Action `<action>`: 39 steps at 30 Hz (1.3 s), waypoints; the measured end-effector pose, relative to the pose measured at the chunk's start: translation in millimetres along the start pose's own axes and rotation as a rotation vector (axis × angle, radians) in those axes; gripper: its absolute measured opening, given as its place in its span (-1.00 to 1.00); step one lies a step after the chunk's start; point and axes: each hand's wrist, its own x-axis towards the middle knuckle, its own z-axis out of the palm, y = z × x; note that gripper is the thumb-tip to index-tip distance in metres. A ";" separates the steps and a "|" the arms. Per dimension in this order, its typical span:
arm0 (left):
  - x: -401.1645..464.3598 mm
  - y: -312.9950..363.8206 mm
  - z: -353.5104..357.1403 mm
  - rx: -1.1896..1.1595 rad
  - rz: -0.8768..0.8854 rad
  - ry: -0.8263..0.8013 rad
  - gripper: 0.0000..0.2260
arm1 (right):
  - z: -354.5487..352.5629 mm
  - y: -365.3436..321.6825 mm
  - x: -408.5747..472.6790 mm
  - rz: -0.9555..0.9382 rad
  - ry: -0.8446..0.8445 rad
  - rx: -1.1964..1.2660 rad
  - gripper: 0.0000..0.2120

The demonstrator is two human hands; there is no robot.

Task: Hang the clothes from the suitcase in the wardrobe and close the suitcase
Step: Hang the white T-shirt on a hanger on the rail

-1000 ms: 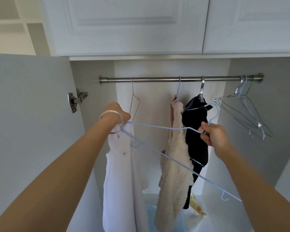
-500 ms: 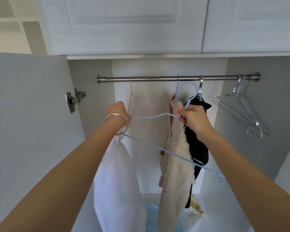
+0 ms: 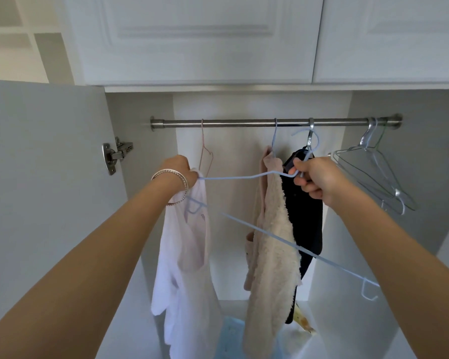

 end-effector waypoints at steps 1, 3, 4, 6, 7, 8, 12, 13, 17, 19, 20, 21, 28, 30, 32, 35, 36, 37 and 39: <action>0.4 0.0 -0.3 0.012 0.002 -0.007 -0.71 | -1.5 0.5 0.0 0.028 0.002 -0.002 -0.69; 0.2 0.5 -0.3 0.004 -0.012 -0.013 -0.71 | -1.0 1.0 -1.5 0.046 0.010 -0.002 -0.69; -0.4 2.0 0.4 -0.013 -0.022 -0.009 -0.72 | 0.9 0.4 -3.4 0.033 0.008 0.000 -0.70; -3.4 8.9 3.0 -0.050 -0.014 0.014 -0.79 | 11.5 -1.2 -7.9 -0.038 -0.012 0.000 -0.72; -5.9 15.8 4.1 -0.071 0.001 0.026 -0.84 | 19.4 -2.5 -10.5 -0.087 -0.027 -0.005 -0.73; -8.5 25.0 5.4 -0.093 0.020 0.031 -0.87 | 30.1 -3.2 -12.2 -0.135 -0.041 -0.013 -0.73; -23.7 71.8 7.1 -0.138 0.168 0.020 -0.77 | 75.8 -0.6 -16.4 -0.293 -0.062 -0.013 -0.66; -24.9 78.8 4.7 -0.126 0.202 -0.003 -0.77 | 81.2 0.8 -16.6 -0.311 -0.050 0.011 -0.63; -22.7 73.7 -12.8 -0.138 0.255 -0.223 -0.83 | 70.9 2.7 -15.8 -0.331 -0.008 0.205 -0.65; -18.9 66.9 -13.1 0.014 0.340 -0.225 -0.79 | 64.1 3.4 -14.4 -0.356 -0.009 0.223 -0.67; -19.7 64.8 -11.1 0.078 0.376 -0.211 -0.76 | 63.4 3.9 -14.1 -0.371 -0.011 0.218 -0.68; -21.8 64.4 -7.9 0.101 0.408 -0.210 -0.72 | 63.3 4.6 -12.4 -0.386 -0.008 0.207 -0.68; -15.5 58.8 13.7 0.070 0.424 -0.185 -0.67 | 54.7 17.7 -1.2 -0.528 0.192 -0.157 -0.80; -11.6 56.4 16.0 0.096 0.377 -0.177 -0.58 | 46.9 26.1 -5.7 -0.598 0.248 -0.142 -0.87; -10.8 55.6 17.3 0.079 0.333 -0.138 -0.54 | 42.8 39.5 -9.8 -0.550 0.149 -0.083 -0.90; -10.2 56.1 17.1 -0.021 0.279 -0.081 -0.51 | 46.2 67.7 -11.3 -0.313 -0.161 -0.191 -0.87; -10.3 57.0 17.0 -0.054 0.271 -0.066 -0.50 | 49.5 77.1 -13.7 -0.258 -0.257 -0.237 -0.89; -10.4 58.1 17.0 -0.077 0.267 -0.046 -0.49 | 53.8 86.7 -15.5 -0.214 -0.334 -0.226 -0.85; -10.3 59.9 17.0 -0.093 0.262 -0.009 -0.47 | 63.7 101.2 -19.9 -0.150 -0.441 -0.120 -0.76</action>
